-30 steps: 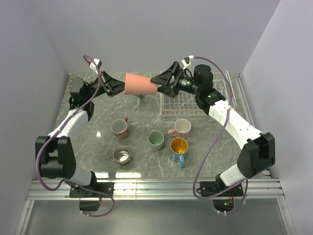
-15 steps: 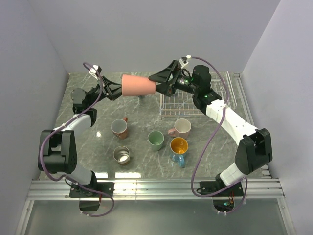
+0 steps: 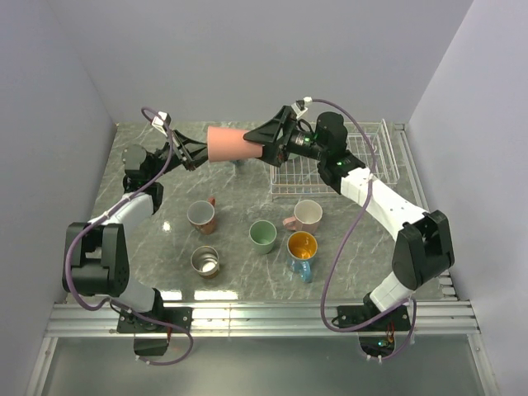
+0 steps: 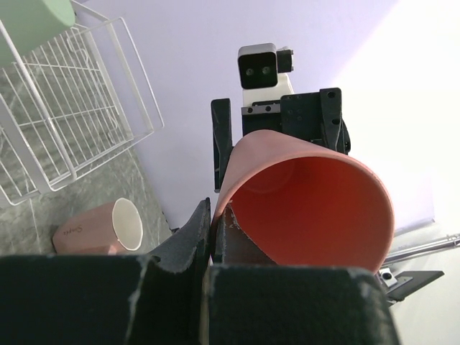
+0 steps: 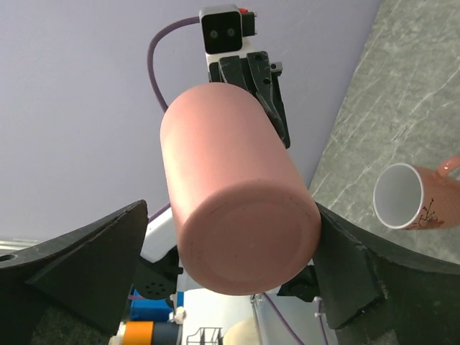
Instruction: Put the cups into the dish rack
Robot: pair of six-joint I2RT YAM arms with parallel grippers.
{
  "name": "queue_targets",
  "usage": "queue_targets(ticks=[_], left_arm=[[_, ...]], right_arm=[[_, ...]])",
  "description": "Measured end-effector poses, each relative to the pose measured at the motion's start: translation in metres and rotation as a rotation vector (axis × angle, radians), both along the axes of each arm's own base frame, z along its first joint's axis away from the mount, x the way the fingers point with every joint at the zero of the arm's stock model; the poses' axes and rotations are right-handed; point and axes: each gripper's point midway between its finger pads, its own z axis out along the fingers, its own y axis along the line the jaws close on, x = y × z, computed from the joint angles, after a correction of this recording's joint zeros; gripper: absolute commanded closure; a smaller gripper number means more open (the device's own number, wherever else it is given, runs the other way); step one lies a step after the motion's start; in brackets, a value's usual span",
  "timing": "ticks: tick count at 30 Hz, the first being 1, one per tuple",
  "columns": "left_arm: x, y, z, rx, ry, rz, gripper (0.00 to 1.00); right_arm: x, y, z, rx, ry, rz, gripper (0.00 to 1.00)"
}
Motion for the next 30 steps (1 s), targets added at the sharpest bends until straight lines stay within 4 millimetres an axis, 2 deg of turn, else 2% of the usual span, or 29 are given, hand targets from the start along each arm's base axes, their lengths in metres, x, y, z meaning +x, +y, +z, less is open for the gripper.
queue_targets(ticks=[6,9,10,12,13,16,18,19,22,25,27,30], left_arm=[[0.002,0.0,-0.004,0.011,0.008,0.011,1.0],[0.003,0.0,-0.004,0.012,0.01,0.011,1.0],[0.002,-0.001,-0.004,0.012,0.01,0.009,1.0],[0.002,-0.002,-0.003,0.014,0.007,0.001,1.0],[0.002,-0.004,-0.003,0.015,0.006,-0.006,1.0],[0.002,-0.006,0.0,0.02,0.003,-0.012,1.0],[0.004,-0.007,0.0,0.036,-0.001,-0.014,0.99],[0.005,-0.007,-0.001,0.048,0.004,-0.015,0.96],[0.009,-0.009,-0.004,0.098,-0.007,-0.016,0.71],[0.013,-0.01,-0.016,0.17,0.007,-0.019,0.65],[0.013,-0.012,-0.024,0.216,0.019,-0.026,0.57],[0.012,-0.014,-0.035,0.267,0.036,-0.038,0.52]], right_arm=[[0.005,0.0,-0.002,-0.009,-0.005,-0.028,0.14],[0.007,0.0,-0.002,-0.011,-0.01,-0.048,0.22],[0.009,0.0,-0.002,-0.011,-0.011,-0.059,0.35],[0.008,-0.002,-0.001,-0.009,-0.018,-0.074,0.5],[0.008,-0.003,0.001,-0.005,-0.021,-0.081,0.66],[0.009,-0.005,0.004,-0.001,-0.027,-0.093,0.97],[0.01,-0.005,0.004,-0.001,-0.027,-0.098,1.0],[0.01,-0.005,0.004,-0.003,-0.027,-0.1,1.0],[0.012,-0.006,0.002,-0.013,-0.03,-0.109,1.0],[0.015,-0.009,0.0,-0.034,-0.045,-0.123,1.0],[0.016,-0.013,-0.003,-0.054,-0.047,-0.134,1.0],[0.021,-0.027,-0.001,-0.066,-0.044,-0.16,1.0]])
